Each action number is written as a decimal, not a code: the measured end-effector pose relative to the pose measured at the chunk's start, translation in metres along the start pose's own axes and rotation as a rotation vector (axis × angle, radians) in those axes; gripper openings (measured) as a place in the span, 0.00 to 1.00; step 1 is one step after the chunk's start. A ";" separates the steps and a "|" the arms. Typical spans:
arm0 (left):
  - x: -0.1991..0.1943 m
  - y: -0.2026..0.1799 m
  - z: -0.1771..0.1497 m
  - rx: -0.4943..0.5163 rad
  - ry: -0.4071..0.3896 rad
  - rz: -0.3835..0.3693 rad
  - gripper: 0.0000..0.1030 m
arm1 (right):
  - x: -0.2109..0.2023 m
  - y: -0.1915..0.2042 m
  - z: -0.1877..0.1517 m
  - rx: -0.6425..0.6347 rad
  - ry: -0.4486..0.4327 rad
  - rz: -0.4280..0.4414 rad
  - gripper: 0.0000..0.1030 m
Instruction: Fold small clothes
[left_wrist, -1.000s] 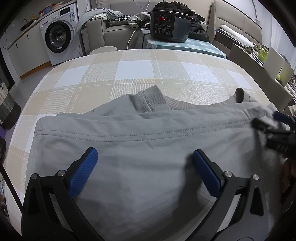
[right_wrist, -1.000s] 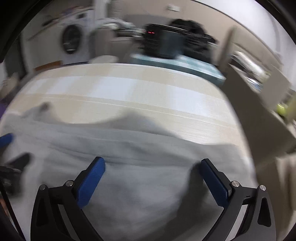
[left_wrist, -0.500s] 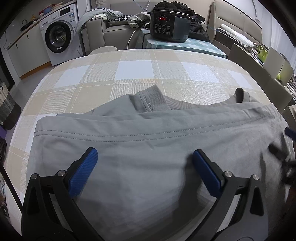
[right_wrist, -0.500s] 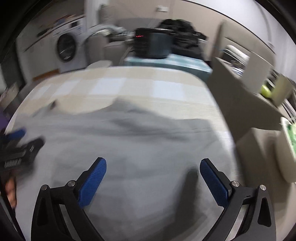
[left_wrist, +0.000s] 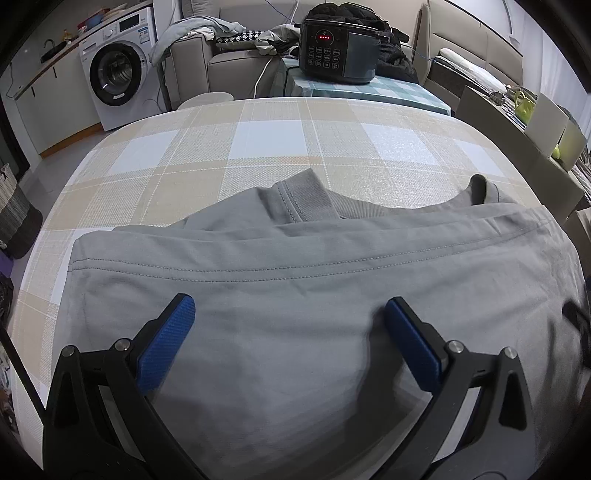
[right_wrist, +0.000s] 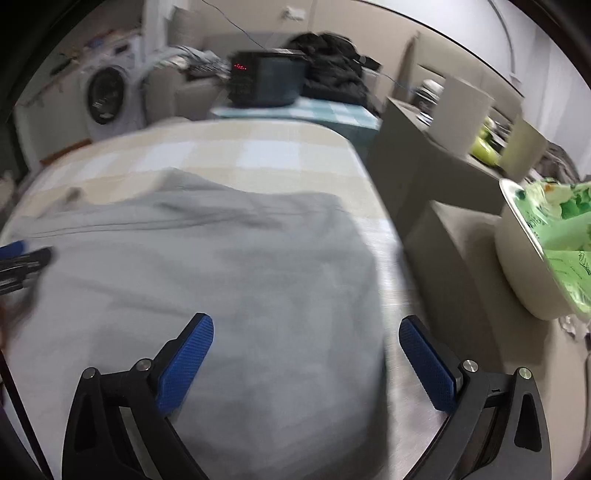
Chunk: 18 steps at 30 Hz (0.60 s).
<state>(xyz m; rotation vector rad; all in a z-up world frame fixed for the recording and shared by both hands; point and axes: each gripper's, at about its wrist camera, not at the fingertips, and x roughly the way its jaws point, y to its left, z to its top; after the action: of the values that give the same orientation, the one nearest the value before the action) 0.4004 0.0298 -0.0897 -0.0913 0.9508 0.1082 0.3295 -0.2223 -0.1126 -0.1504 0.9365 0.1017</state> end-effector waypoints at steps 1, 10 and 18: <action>0.000 0.000 0.000 0.000 0.000 0.000 0.99 | -0.002 0.013 -0.004 -0.006 0.008 0.055 1.00; -0.004 0.000 -0.004 -0.005 0.002 0.011 0.99 | 0.010 0.040 -0.013 -0.038 0.035 0.077 0.99; -0.044 -0.007 -0.054 0.047 -0.016 0.044 0.99 | 0.012 0.038 -0.011 -0.036 0.035 0.080 0.99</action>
<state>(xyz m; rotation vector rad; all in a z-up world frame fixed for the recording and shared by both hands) 0.3327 0.0133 -0.0847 -0.0257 0.9389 0.1273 0.3220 -0.1861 -0.1316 -0.1485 0.9763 0.1904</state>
